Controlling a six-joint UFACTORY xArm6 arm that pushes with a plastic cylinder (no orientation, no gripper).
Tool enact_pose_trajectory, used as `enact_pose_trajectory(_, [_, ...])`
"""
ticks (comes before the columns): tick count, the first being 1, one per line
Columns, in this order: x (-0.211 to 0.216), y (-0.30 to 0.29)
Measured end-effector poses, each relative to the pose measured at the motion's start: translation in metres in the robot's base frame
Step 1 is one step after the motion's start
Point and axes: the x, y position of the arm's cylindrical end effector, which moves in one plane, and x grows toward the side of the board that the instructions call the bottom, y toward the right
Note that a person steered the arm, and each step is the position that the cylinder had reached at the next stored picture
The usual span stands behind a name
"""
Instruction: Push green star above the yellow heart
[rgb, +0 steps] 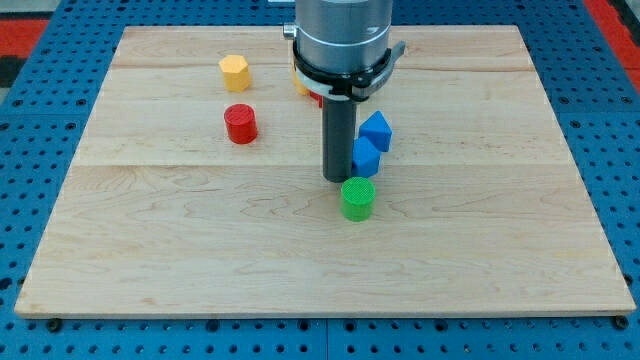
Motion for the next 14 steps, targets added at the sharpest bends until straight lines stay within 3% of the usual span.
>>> enact_pose_trajectory(7, [-0.076,-0.009])
enact_pose_trajectory(11, [-0.076,0.008])
enact_pose_trajectory(14, [-0.143,0.034])
